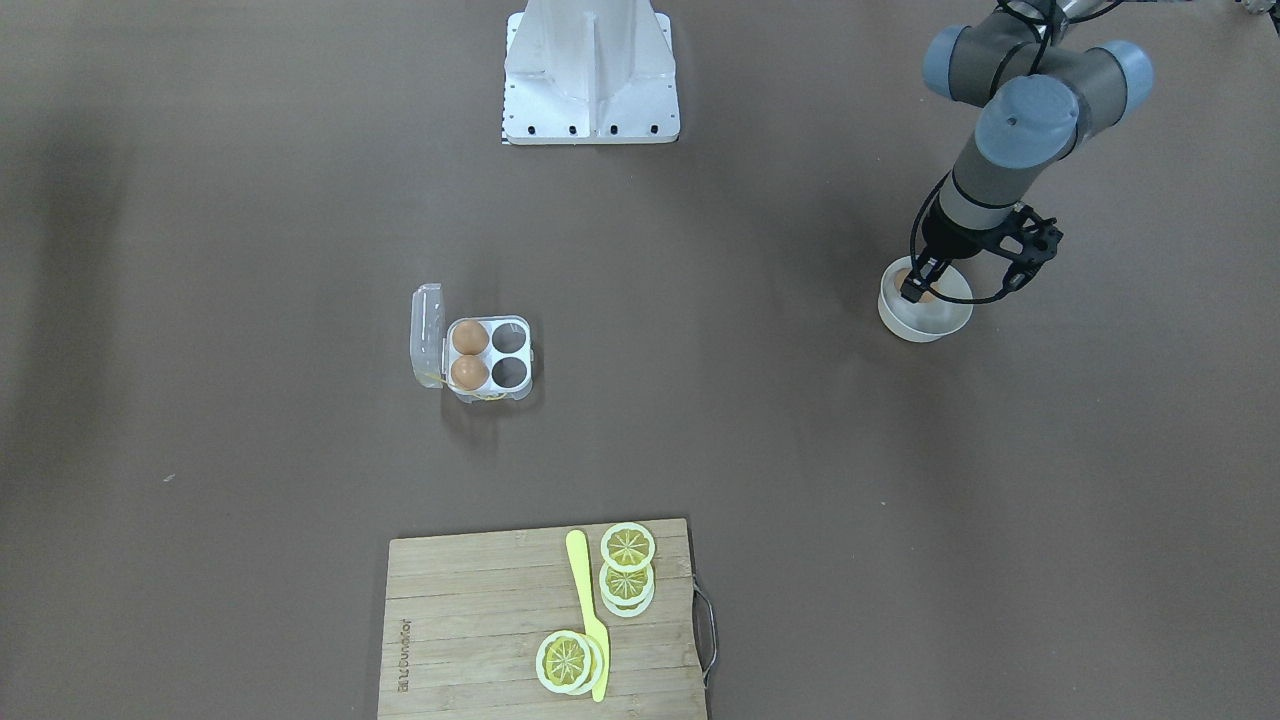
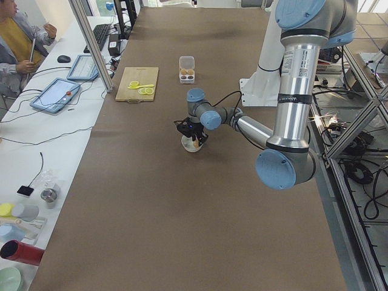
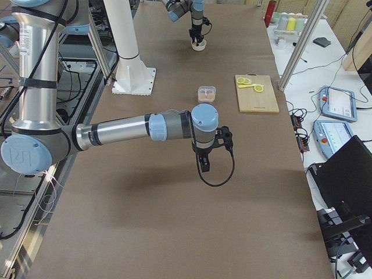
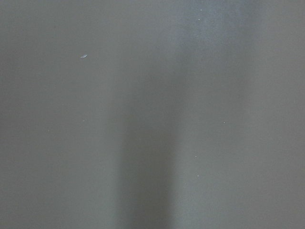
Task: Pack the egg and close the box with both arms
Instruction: 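Close the left gripper on the brown egg in the bowl, then lift the egg with the left gripper and carry it to the egg box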
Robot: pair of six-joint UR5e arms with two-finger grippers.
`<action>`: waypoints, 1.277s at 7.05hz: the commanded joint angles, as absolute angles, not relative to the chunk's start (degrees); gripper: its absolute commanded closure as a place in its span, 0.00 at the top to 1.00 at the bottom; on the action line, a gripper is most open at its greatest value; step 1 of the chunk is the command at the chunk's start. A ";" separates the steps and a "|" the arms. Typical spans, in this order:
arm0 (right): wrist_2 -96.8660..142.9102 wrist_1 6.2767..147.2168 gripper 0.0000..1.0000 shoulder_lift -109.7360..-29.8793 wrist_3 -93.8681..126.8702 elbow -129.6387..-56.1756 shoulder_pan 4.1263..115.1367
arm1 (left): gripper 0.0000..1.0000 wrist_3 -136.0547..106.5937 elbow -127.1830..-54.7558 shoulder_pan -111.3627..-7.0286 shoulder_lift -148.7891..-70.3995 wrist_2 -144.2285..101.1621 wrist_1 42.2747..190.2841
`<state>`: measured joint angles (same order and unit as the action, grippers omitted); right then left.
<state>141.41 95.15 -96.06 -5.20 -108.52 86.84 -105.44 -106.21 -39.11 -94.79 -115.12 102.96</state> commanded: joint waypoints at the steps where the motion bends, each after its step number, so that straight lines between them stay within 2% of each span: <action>1: 141.42 95.19 1.00 -96.06 -5.19 -108.81 86.84 | 0.00 -104.68 -107.74 -39.20 -95.01 -115.40 103.01; 3: 140.98 95.19 1.00 -95.19 -5.36 -108.81 86.84 | 0.00 -95.33 -115.89 -41.90 -95.45 -117.69 102.66; 5: 141.24 95.19 1.00 -95.10 -5.36 -108.81 86.84 | 0.00 -81.46 -115.85 -42.63 -106.82 -109.38 102.92; 6: 140.98 95.19 1.00 -94.92 -5.54 -108.72 86.66 | 0.00 -76.25 -114.45 -42.45 -112.88 -108.73 103.18; 7: 140.98 95.10 1.00 -94.75 -5.54 -108.81 86.40 | 0.00 -73.33 -110.00 -41.49 -117.20 -104.98 109.80; 9: 141.41 95.19 1.00 -94.83 -5.27 -108.72 85.96 | 0.00 -71.02 -100.42 -35.70 -117.60 -96.70 133.23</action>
